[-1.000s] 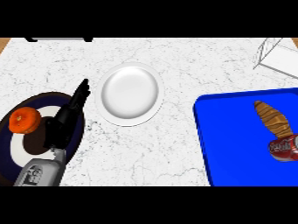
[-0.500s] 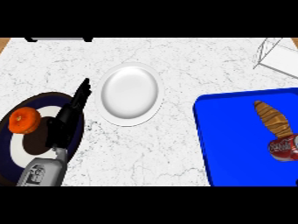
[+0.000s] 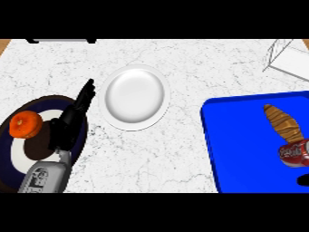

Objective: Pick the can from the tray and place it in the tiered shelf

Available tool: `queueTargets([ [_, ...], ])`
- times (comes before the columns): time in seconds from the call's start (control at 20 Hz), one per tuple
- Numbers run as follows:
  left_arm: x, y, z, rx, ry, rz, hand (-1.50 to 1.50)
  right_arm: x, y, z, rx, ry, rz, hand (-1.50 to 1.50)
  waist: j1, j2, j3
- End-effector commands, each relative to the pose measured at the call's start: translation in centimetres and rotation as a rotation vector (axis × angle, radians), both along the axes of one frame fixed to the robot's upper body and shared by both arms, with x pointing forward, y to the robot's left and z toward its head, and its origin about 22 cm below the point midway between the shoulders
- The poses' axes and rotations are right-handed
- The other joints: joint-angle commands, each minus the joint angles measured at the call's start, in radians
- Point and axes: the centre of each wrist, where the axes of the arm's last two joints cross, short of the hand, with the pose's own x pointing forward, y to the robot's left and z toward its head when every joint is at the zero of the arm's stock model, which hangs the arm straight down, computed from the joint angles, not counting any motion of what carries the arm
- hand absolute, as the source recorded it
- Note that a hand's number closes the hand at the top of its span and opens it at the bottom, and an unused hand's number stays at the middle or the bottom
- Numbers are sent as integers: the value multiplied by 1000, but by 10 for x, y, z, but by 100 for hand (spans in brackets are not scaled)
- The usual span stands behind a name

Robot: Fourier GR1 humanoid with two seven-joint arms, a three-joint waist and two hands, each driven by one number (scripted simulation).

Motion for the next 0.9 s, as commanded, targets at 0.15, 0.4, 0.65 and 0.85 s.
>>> queueTargets([
  [0.15, 1, 10, 12, 17, 3, 7, 0, -9, 0, 1, 19, 20, 23, -150, -2, -1, 0],
  [0.4, 11, 4, -9, -2, 9, -1, 0, 18, 8, -21, 21, 13, 24, -150, -1, 0, 0],
  [0.65, 3, -7, 3, -3, 5, 10, 0, -9, 2, -39, -48, 120, 109, 150, -3, 0, 0],
  [0.85, -6, 10, -4, 9, -9, -10, 0, 8, 5, -35, -102, 63, 147, 150, 2, 0, 0],
])
